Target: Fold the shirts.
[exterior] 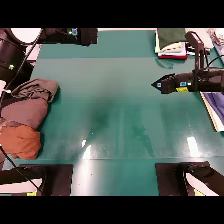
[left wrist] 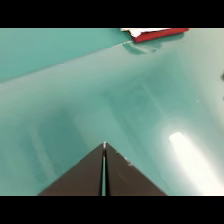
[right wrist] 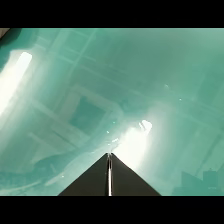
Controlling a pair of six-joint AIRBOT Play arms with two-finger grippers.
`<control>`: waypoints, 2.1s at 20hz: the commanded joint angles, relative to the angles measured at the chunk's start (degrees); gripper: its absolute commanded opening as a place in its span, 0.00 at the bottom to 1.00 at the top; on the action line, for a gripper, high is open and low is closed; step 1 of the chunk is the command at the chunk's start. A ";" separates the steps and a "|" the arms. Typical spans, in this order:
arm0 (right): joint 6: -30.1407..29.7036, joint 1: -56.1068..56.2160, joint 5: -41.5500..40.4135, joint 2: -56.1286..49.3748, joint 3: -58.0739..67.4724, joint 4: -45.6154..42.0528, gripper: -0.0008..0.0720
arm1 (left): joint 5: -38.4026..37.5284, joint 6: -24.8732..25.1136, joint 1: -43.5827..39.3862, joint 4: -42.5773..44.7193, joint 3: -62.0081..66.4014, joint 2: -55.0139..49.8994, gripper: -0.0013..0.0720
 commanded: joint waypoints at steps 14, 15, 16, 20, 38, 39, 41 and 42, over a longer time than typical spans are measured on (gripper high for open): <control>0.02 0.11 -0.24 -0.04 0.02 -0.02 0.03 | -2.43 -6.27 30.56 13.42 -29.49 -6.14 1.00; 0.02 0.11 -0.26 -0.07 0.02 -0.02 0.03 | -0.85 -6.40 30.53 13.14 -29.57 -7.80 1.00; 0.02 0.11 -0.26 -0.07 0.02 -0.07 0.04 | 0.83 -7.41 30.53 13.03 -29.57 -8.87 1.00; 0.02 0.11 -0.26 -0.07 0.02 -0.02 0.04 | 4.90 -12.50 30.53 13.03 -29.14 -9.92 0.92; -0.02 0.11 -1.46 -0.02 26.49 -0.57 0.04 | -10.08 4.96 -1.27 8.17 -8.33 21.22 0.04; -0.02 0.11 -1.46 -0.02 27.43 -0.57 0.04 | -10.36 4.96 -5.40 7.28 -9.31 19.65 0.05; -0.02 0.11 -1.31 -0.02 28.41 -0.52 0.04 | -10.10 5.01 -12.74 4.28 -10.84 16.09 0.05; -0.02 0.11 -1.29 0.13 28.39 -0.52 0.04 | -9.49 5.77 -16.44 2.43 -11.28 13.57 0.05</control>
